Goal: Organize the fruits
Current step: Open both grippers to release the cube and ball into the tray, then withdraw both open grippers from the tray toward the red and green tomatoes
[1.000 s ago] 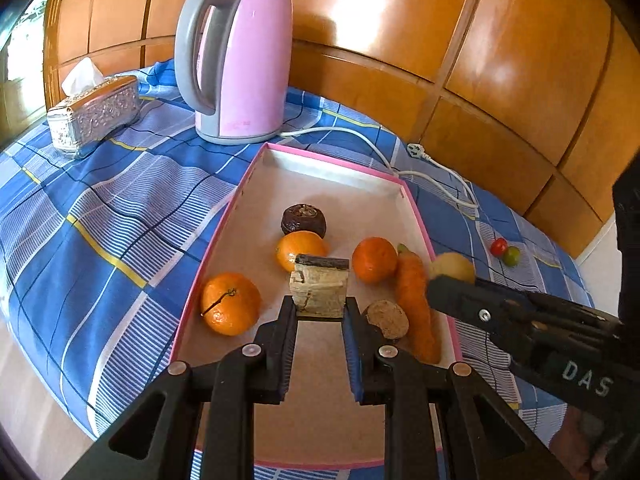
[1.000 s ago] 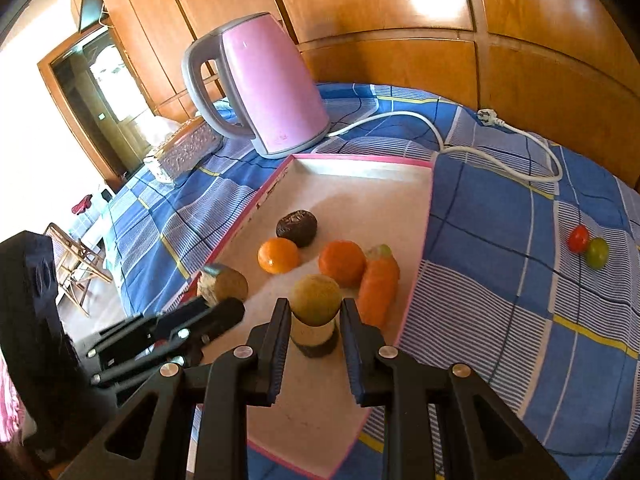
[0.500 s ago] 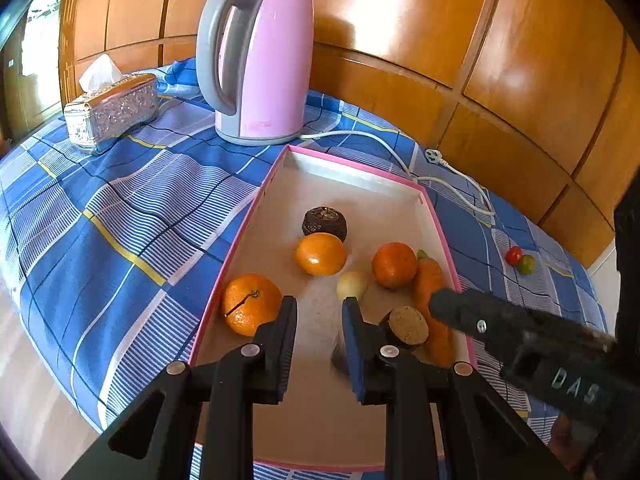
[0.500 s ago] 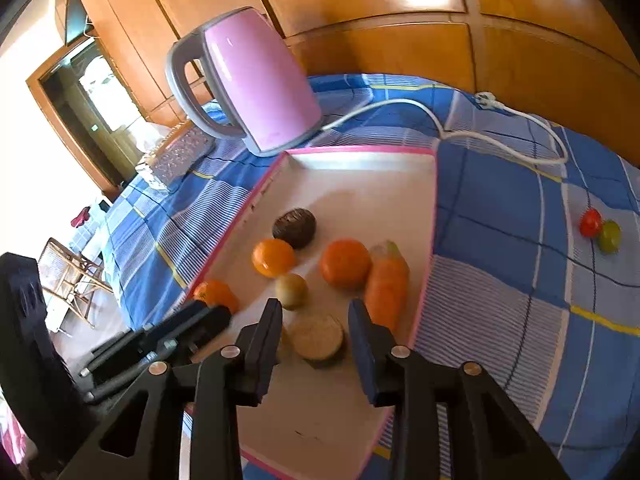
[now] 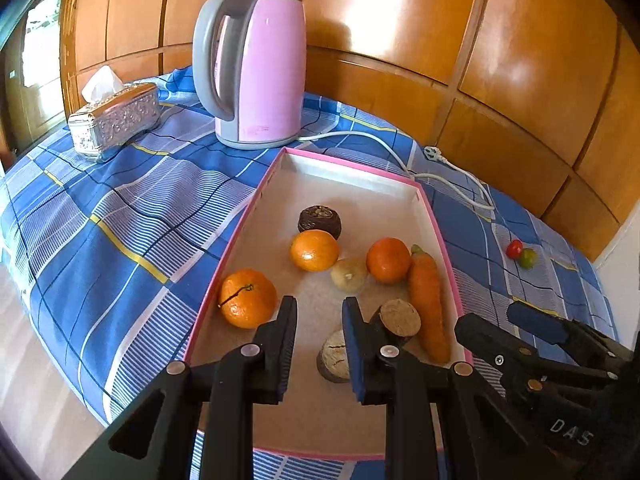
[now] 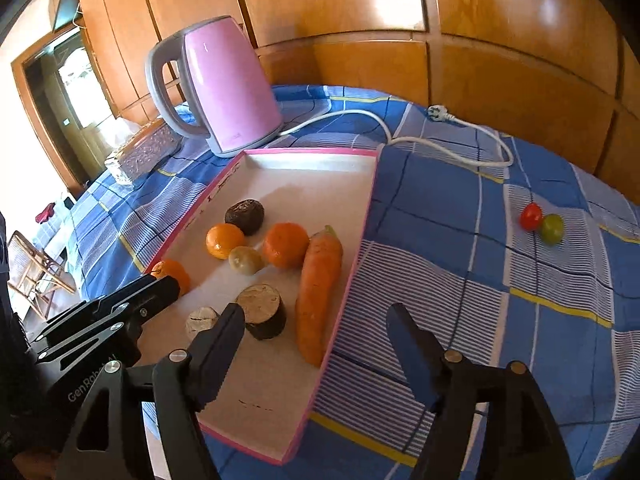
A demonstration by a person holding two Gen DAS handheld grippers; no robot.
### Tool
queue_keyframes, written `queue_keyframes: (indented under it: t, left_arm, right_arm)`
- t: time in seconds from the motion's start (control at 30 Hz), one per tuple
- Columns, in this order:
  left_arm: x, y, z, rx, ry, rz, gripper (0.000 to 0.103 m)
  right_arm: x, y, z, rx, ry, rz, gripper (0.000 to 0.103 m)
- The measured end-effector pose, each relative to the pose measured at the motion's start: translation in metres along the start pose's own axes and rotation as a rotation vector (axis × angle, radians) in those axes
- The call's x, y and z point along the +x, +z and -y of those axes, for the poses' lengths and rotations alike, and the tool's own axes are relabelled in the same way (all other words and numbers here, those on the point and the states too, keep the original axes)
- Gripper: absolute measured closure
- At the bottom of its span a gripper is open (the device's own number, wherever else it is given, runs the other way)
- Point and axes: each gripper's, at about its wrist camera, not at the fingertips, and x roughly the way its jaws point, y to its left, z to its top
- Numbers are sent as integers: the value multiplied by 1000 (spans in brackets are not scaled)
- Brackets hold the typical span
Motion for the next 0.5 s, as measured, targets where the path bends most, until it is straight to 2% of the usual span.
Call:
queue_keyframes:
  t: [0.1,0.27,0.5]
  left_arm:
    - [-2,-1,4,13,-3,4,79]
    - [-4,-3,9,29,-10,4,79]
    - [-6,-7,22,65,-24,4,76]
  right_arm:
    - [-7,-4,-1,-30,-42,23,26]
    - [-25,-8,-2,-81,-100,124,26]
    - [-30,-10,14,-19,-83,115,26]
